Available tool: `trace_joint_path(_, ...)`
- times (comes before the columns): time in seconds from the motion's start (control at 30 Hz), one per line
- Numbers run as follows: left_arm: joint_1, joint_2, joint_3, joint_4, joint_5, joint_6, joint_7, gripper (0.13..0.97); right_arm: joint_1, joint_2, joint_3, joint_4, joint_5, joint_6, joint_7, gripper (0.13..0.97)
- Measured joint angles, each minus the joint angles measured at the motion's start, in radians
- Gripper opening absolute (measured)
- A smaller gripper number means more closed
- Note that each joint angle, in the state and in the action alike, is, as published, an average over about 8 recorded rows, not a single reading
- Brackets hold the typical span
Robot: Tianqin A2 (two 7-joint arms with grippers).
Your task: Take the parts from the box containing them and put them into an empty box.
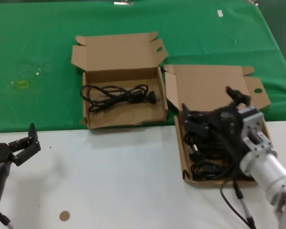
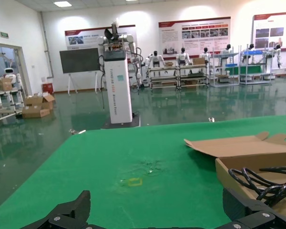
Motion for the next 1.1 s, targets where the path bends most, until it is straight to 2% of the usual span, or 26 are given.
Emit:
trace_joint_path(0.3,0.0,0.0,0.0,0.0,0.0,0.0,0.0,0.966,-0.107,0.014,0.053,0.087,0.05,0.075,0.021,0.966)
trace_joint_path(1.1,0.0,0.0,0.0,0.0,0.0,0.0,0.0,0.966,-0.113,0.015,0.056,0.092,0.053,0.079,0.022,0.966)
